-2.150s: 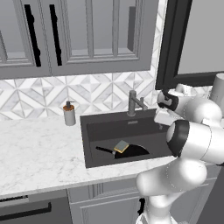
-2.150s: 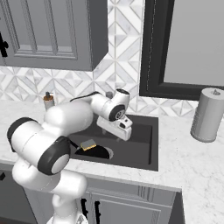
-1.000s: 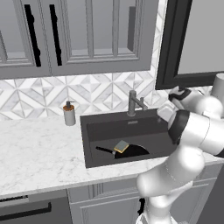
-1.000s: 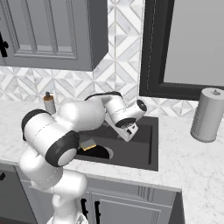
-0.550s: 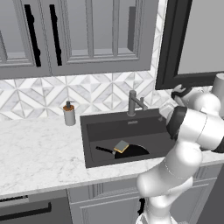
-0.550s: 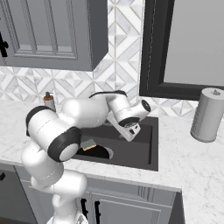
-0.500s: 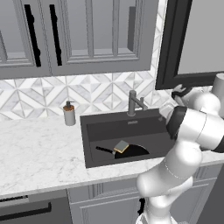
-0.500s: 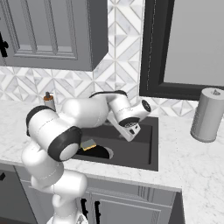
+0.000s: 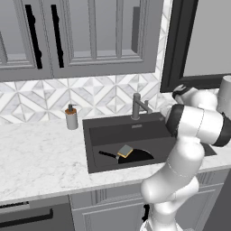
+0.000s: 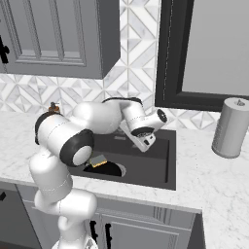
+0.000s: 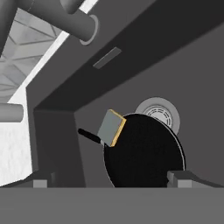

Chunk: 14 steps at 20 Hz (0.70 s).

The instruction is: Pick the pan and sponge and place them into the sink. Then turn on the water.

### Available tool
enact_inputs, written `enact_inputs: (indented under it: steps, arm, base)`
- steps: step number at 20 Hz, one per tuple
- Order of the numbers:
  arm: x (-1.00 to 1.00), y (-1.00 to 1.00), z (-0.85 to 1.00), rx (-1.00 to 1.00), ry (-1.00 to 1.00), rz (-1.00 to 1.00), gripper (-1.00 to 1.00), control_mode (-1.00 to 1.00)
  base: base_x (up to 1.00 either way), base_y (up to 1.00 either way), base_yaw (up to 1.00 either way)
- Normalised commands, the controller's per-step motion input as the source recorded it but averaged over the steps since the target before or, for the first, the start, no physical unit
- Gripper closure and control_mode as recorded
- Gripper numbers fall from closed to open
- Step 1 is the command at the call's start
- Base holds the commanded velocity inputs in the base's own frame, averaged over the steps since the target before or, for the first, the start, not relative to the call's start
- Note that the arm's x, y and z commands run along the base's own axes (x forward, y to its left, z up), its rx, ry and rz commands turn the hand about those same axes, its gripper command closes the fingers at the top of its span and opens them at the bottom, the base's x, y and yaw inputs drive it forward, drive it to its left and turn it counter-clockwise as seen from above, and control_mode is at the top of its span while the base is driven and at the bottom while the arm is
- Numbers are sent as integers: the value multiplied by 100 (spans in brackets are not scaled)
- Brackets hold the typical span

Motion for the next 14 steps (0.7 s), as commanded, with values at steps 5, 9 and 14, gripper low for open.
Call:
enact_inputs:
  steps: [5,9,14]
  arm:
    - [43,0,0,0,-1,0,-100,-100]
    - [37,-1,0,3,-3,0,-100,-100]
    - [26,0,-1,3,-10,0,-100,-100]
  base:
    - [0,0,0]
    - [0,0,0]
    - [0,0,0]
